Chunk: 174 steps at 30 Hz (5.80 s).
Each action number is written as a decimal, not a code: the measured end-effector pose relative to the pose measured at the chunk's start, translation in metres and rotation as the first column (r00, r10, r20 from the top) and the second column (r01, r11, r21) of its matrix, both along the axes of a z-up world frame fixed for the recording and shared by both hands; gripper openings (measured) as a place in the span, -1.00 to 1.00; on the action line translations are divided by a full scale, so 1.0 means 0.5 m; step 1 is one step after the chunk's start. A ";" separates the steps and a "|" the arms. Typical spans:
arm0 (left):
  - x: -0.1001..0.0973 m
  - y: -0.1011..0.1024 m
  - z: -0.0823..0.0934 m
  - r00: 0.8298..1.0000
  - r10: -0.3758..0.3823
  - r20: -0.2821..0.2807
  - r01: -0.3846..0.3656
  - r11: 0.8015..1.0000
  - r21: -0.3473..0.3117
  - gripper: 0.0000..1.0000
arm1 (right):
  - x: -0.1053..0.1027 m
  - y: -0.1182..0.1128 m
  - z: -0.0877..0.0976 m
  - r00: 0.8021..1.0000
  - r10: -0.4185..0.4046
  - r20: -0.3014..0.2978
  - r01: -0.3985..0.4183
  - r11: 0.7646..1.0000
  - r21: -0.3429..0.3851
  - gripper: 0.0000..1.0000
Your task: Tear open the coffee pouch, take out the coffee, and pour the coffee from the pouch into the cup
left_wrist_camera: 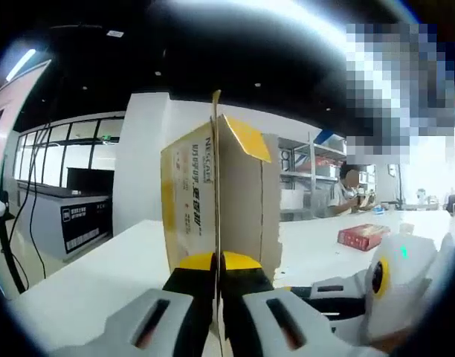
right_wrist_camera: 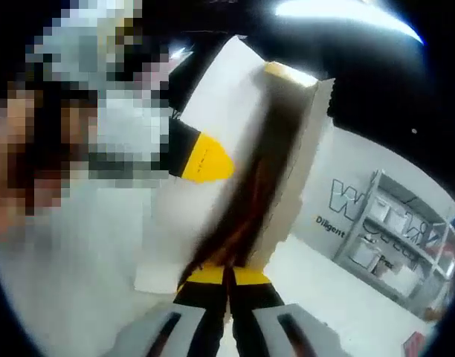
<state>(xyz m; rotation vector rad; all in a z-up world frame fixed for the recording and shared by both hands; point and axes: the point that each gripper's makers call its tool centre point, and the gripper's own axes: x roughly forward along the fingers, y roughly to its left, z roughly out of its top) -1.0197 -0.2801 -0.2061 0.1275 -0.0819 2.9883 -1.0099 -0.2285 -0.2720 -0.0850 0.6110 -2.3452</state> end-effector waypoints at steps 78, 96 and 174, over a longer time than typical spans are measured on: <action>0.329 0.538 -0.028 0.652 -0.758 0.007 0.657 0.560 -0.504 -0.76 | 0.348 0.442 0.226 0.720 0.692 0.049 -0.604 0.660 -0.447 -0.86; 0.511 0.561 0.017 -0.022 -0.998 -0.052 0.972 -0.034 0.231 -0.78 | 0.465 0.407 0.243 0.462 0.887 -0.017 -0.750 0.381 -0.540 -0.53; 0.424 0.553 0.014 0.311 -0.948 -0.068 0.938 0.317 -0.137 -0.54 | 0.374 0.411 0.252 0.651 0.759 0.013 -0.561 0.493 -0.665 -0.87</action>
